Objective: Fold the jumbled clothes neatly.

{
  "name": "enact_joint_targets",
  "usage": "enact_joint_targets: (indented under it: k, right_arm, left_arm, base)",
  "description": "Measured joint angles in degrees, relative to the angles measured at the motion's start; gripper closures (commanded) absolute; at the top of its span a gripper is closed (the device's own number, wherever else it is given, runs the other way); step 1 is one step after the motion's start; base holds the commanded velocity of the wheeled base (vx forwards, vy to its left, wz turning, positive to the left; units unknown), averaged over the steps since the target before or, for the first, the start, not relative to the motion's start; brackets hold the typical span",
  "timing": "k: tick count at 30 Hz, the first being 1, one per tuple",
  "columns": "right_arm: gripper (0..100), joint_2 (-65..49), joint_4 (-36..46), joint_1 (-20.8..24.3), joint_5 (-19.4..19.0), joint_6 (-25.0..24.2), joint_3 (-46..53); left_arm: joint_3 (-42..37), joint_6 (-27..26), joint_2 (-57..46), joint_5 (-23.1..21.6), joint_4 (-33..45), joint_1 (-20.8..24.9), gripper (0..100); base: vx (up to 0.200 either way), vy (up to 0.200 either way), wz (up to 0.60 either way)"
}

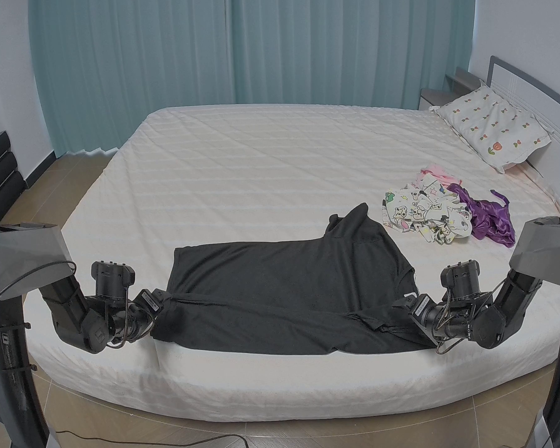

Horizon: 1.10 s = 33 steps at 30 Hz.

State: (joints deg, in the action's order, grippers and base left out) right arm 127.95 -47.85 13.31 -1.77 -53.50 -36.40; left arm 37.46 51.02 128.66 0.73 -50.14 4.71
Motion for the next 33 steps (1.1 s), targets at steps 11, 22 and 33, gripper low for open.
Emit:
enact_joint_targets:
  k: [11,22,33]
  right_arm:
    - [0,3.2,-2.2,-2.0,0.2,0.2,-3.4]
    - [0,4.7,-1.9,-2.0,0.3,0.4,-4.8]
    - [100,5.4,-1.9,-1.3,0.4,0.9,-5.1]
  left_arm:
    - [-1.5,0.2,2.4,0.5,-2.3,0.8,0]
    - [-1.5,0.2,2.6,0.4,-2.3,0.7,0]
    - [-1.5,0.2,2.7,0.4,-2.3,0.6,0]
  base:
    - [0.0,0.0,0.0]
    - [0.0,0.0,0.0]
    - [0.0,0.0,0.0]
